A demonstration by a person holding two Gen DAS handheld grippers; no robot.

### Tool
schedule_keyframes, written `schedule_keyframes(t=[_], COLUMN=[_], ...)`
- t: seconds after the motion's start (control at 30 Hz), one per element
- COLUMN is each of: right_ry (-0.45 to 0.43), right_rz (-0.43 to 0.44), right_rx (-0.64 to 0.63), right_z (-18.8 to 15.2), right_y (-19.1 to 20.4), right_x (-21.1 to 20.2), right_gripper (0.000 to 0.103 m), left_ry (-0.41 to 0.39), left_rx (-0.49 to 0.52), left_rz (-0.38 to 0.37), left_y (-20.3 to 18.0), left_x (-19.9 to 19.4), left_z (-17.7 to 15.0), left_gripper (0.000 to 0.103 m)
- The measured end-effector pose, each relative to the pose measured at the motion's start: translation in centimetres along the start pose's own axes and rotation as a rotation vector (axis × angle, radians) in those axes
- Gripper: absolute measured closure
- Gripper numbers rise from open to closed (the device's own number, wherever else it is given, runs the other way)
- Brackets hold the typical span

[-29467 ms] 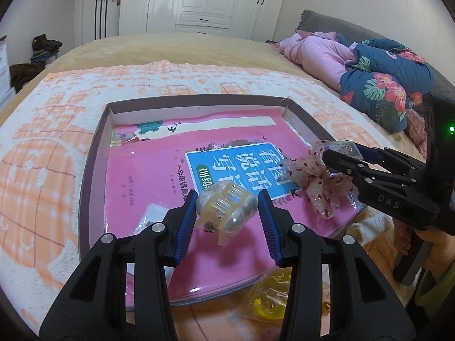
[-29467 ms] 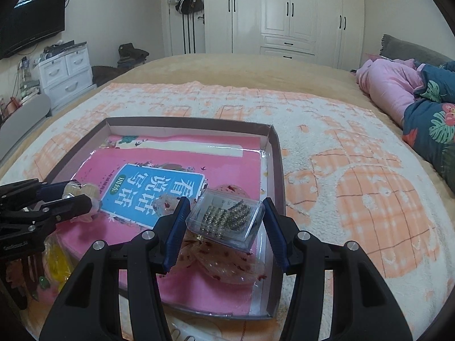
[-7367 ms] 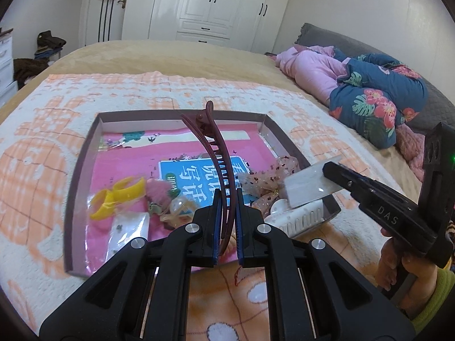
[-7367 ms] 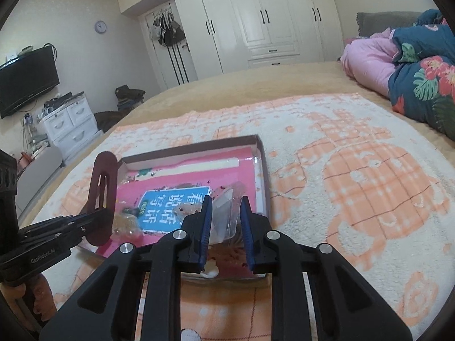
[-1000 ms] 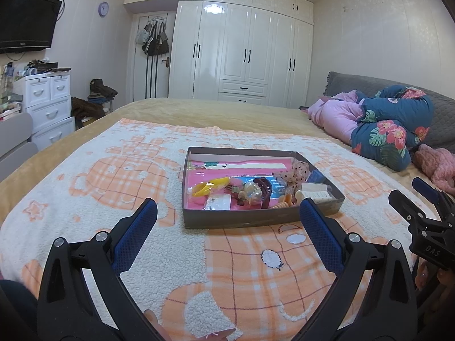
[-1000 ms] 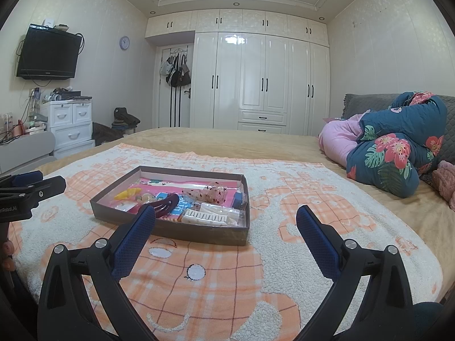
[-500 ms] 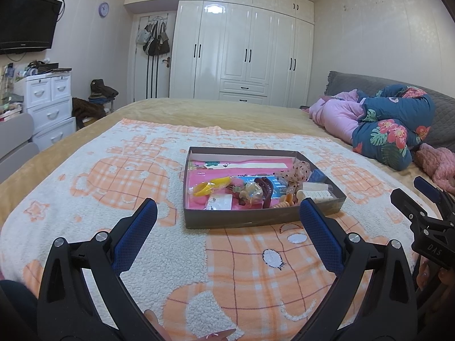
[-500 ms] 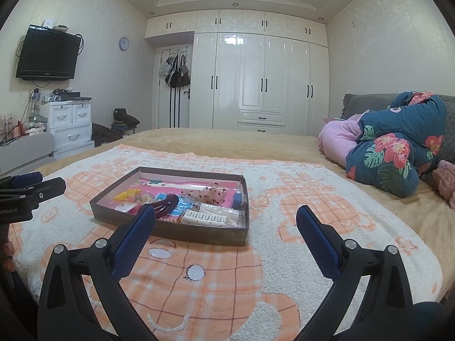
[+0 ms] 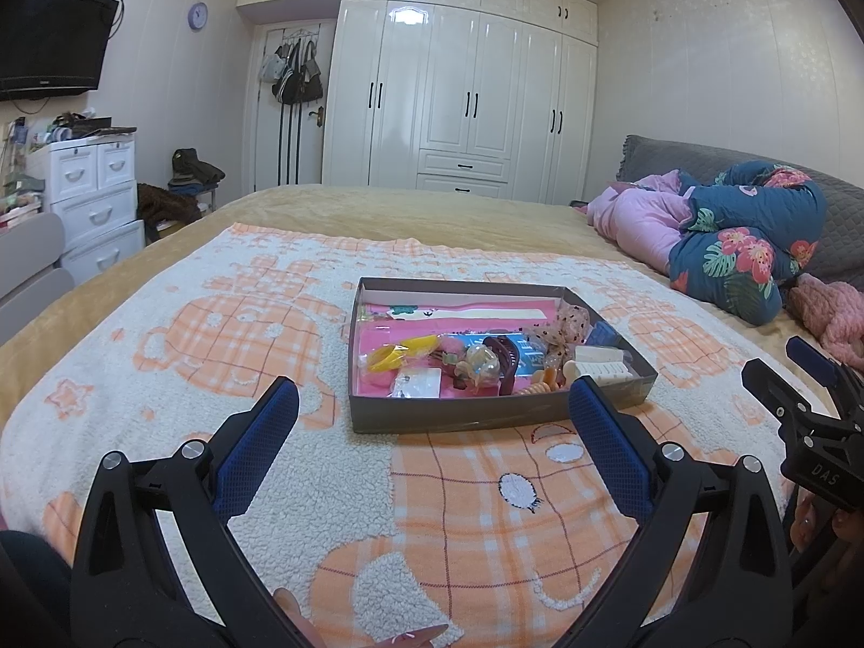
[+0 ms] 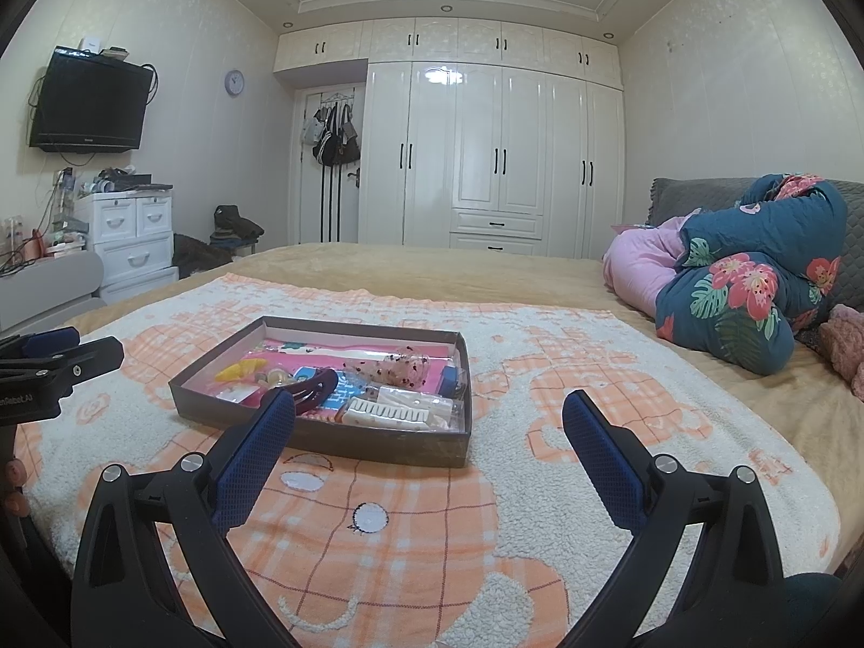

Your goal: Organize jewelry

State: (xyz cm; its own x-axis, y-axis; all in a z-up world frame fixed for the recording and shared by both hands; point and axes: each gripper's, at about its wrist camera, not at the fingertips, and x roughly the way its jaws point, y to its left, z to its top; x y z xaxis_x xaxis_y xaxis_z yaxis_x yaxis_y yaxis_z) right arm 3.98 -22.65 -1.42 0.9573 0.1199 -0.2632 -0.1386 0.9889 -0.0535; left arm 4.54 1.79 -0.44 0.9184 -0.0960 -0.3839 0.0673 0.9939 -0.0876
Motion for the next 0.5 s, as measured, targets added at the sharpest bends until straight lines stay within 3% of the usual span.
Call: schedule_keyframes(t=[0.5], right_ry=[0.011], right_rz=[-0.009], right_rx=[0.003], right_z=[-0.01], right_y=[-0.02], right_x=[0.26], right_gripper=[0.006], left_ry=[0.045], left_rx=[-0.011], left_rz=[0.052], left_y=[0.62], left_x=[0.84], left_z=[-0.41], left_gripper=[0.011])
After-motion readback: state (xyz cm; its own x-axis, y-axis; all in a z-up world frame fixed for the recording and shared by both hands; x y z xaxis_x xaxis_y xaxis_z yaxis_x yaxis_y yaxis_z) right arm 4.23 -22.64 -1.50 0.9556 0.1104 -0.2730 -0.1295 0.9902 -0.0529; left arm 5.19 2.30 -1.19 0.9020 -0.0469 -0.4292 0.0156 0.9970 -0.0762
